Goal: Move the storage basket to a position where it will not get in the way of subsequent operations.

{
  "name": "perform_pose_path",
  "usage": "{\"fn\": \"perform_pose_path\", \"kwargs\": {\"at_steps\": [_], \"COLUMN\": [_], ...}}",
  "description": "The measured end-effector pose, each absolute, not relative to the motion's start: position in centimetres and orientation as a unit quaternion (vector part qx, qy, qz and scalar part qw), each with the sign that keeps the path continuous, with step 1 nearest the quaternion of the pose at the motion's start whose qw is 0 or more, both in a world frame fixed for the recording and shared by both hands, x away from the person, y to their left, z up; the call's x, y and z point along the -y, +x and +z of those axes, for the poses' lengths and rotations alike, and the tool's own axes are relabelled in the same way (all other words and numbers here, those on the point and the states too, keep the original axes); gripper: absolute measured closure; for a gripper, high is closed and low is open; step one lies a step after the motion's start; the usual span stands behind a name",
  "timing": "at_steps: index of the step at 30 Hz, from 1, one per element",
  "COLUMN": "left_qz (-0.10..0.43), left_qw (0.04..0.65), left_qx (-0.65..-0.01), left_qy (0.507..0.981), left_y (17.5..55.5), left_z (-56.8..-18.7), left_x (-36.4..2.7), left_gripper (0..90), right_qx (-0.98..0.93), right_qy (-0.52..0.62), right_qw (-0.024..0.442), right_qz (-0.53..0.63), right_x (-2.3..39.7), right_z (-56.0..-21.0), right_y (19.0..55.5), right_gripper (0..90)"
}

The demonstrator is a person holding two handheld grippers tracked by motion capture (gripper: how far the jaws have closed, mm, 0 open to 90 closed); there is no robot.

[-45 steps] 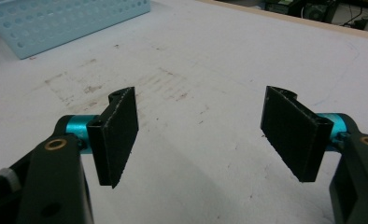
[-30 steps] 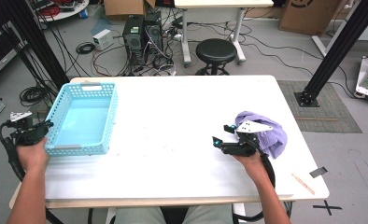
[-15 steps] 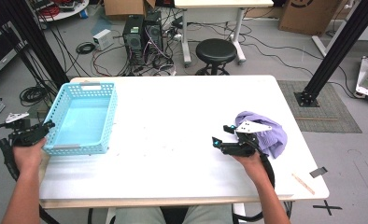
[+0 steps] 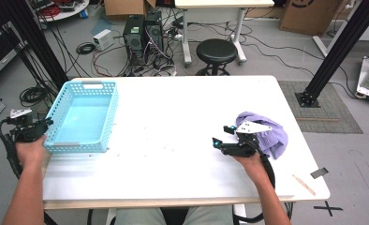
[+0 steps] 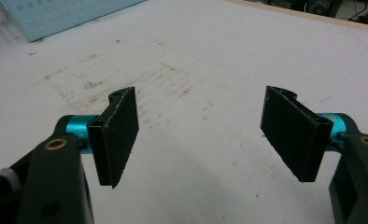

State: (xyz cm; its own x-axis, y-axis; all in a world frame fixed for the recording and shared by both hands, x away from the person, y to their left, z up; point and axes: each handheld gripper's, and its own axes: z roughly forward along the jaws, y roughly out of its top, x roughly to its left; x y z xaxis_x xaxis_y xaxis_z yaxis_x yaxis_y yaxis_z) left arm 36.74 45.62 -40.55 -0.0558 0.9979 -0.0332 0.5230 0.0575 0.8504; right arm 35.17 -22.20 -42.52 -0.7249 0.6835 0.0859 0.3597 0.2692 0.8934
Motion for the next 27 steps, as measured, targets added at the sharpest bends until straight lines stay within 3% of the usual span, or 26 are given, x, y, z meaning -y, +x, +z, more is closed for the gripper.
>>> {"fn": "perform_pose_path", "kwargs": {"at_steps": [4,6,11,20,24,27], "left_qz": [0.343,0.349,0.370,0.375,0.388,0.382], "left_qw": [0.352,0.364,0.397,0.464,0.480,0.510], "left_qx": [-0.634,-0.621,-0.594,-0.576,-0.559,-0.532], "left_qy": [0.597,0.600,0.594,0.558,0.554,0.558], "left_y": [36.7,36.4,35.4,33.1,31.9,31.0], "left_z": [-40.7,-40.7,-40.5,-39.6,-38.7,-38.2], "left_x": [-45.7,-45.8,-46.1,-45.9,-44.7,-43.3], "left_gripper": [82.4,71.4,57.9,41.7,20.8,20.6], "right_qx": [-0.779,-0.779,-0.778,-0.774,-0.772,-0.771], "right_qy": [0.336,0.337,0.339,0.341,0.345,0.349], "right_qw": [0.160,0.161,0.163,0.167,0.172,0.180], "right_qz": [0.505,0.503,0.503,0.507,0.505,0.502], "right_x": [22.3,22.4,22.5,22.8,23.3,24.0], "right_z": [-42.5,-42.5,-42.5,-42.4,-42.3,-42.3], "right_y": [35.2,35.1,35.1,34.8,34.4,34.1], "right_gripper": [28.1,28.1,28.1,28.1,28.1,25.7]}}
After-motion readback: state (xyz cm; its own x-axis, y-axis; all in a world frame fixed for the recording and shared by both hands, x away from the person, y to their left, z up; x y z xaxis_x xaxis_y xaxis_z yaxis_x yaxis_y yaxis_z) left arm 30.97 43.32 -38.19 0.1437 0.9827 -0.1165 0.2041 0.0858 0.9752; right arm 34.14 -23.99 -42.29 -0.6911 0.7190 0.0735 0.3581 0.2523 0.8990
